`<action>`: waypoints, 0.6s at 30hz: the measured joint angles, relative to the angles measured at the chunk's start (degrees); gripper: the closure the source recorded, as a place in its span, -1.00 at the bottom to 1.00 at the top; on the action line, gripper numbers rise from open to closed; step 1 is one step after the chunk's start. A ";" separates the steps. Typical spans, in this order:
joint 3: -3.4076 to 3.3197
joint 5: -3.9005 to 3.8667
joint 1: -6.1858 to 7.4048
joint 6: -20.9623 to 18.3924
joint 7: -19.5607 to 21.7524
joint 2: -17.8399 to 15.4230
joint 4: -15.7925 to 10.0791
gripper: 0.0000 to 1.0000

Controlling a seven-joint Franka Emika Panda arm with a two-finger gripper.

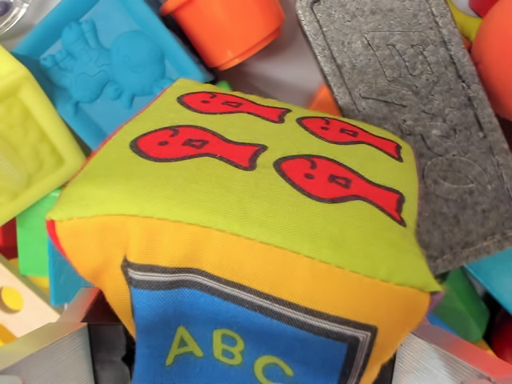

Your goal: Pick an object from the bin

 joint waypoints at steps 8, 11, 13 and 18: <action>0.01 0.00 0.00 -2.82 0.00 -2.80 0.08 1.00; 0.01 0.01 0.00 -4.25 0.00 -4.04 0.21 1.00; 0.01 0.01 0.00 -4.97 0.00 -4.71 0.31 1.00; 0.02 0.03 0.00 -7.57 0.00 -6.87 0.84 1.00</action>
